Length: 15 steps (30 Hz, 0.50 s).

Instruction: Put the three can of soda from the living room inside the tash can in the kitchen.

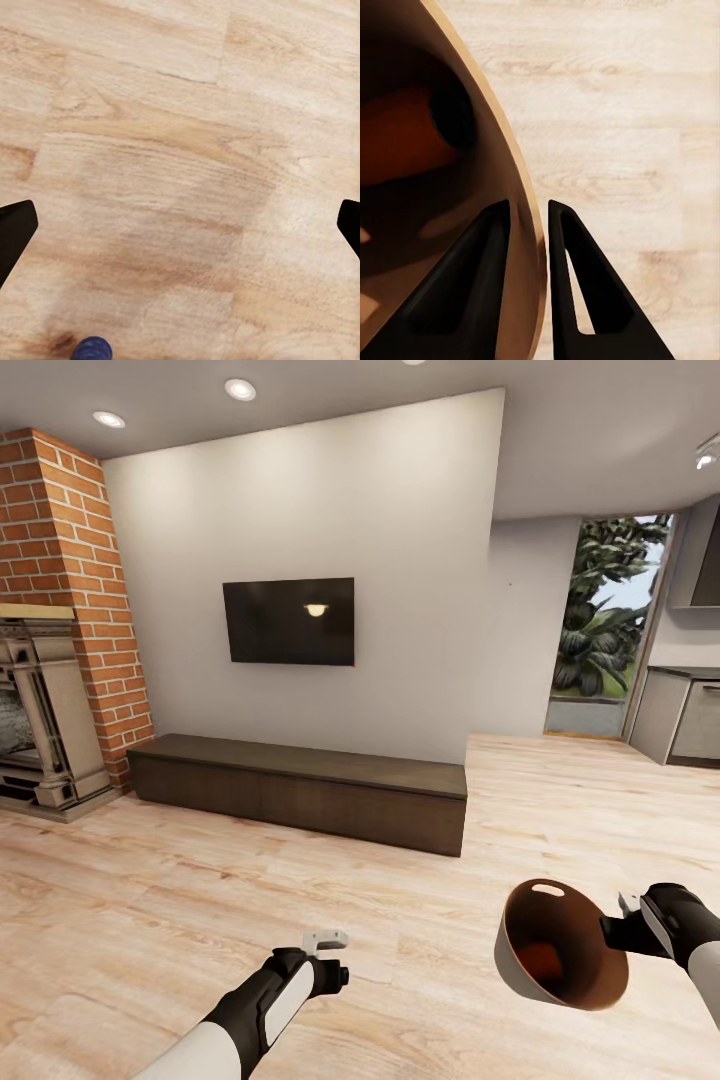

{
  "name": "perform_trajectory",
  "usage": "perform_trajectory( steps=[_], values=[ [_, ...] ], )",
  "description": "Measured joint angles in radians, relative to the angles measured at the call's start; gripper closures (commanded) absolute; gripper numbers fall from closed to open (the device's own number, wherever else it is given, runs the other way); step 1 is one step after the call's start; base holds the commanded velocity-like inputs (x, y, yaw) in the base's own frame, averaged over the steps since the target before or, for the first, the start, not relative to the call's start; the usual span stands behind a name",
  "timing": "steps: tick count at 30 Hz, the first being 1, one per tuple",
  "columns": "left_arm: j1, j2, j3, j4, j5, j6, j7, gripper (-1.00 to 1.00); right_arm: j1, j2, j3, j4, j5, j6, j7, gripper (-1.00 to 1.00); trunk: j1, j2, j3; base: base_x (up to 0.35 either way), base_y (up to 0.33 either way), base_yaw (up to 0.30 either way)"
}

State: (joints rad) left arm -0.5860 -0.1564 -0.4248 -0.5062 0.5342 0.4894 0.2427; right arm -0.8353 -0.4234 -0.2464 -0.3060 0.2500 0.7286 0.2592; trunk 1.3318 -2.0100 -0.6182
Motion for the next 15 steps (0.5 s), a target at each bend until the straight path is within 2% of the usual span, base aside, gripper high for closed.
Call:
perform_trajectory(
  steps=[4,9,15],
  values=[
    [0.000,0.000,0.000,-0.002,-0.001,0.001,-0.002,-1.00,0.000,0.001,0.000,-0.001,0.000,0.000,0.000,1.00,0.000,0.000,0.000,0.000,0.000,0.000],
    [0.000,0.000,0.000,-0.004,0.022,0.000,-0.001,-1.00,0.000,0.001,0.000,-0.001,-0.001,0.000,0.000,1.00,0.000,0.000,0.000,0.000,0.000,0.000],
    [0.000,0.000,0.000,-0.005,0.029,0.000,0.000,-1.00,0.000,0.000,0.001,-0.001,0.000,0.000,0.000,1.00,0.000,0.000,0.000,0.000,0.000,0.000]
  ],
)
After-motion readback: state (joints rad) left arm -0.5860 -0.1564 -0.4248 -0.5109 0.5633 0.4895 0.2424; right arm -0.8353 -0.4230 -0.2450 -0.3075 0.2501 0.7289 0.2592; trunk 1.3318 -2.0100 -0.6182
